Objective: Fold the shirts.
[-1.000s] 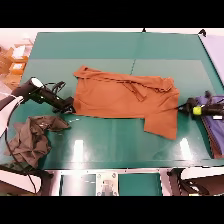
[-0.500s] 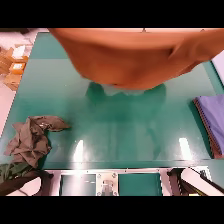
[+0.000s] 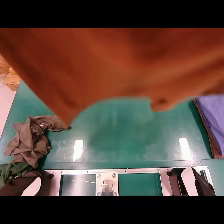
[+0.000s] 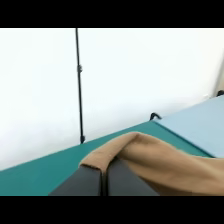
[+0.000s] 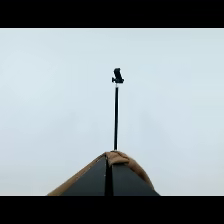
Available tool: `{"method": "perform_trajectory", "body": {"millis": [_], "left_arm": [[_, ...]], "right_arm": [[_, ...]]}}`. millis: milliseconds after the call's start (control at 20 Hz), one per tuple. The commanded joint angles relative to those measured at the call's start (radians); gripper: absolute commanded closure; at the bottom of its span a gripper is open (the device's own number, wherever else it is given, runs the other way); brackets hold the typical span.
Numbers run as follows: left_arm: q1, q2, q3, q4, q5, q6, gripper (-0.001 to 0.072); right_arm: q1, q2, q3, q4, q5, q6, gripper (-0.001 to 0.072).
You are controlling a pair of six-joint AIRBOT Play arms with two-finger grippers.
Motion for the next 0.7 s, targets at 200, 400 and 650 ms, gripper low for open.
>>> {"method": "perform_trajectory", "body": {"millis": [200,400,650], "left_arm": [[0.0,-0.132,-0.344,0.058,0.04,0.025,0.0681],[0.0,-0.422,-0.412,-0.026,0.085,0.101,0.0681],[0.0,-0.807,-0.412,-0.135,0.175,0.121,0.0681]], "right_arm": [[0.224,-0.119,-0.277,-0.04,0.025,-0.059,0.0692],[0.417,-0.364,-0.456,-0.126,-0.092,-0.082,0.0692],[0.461,-0.766,-0.44,-0.09,-0.173,-0.065,0.0692]]}}
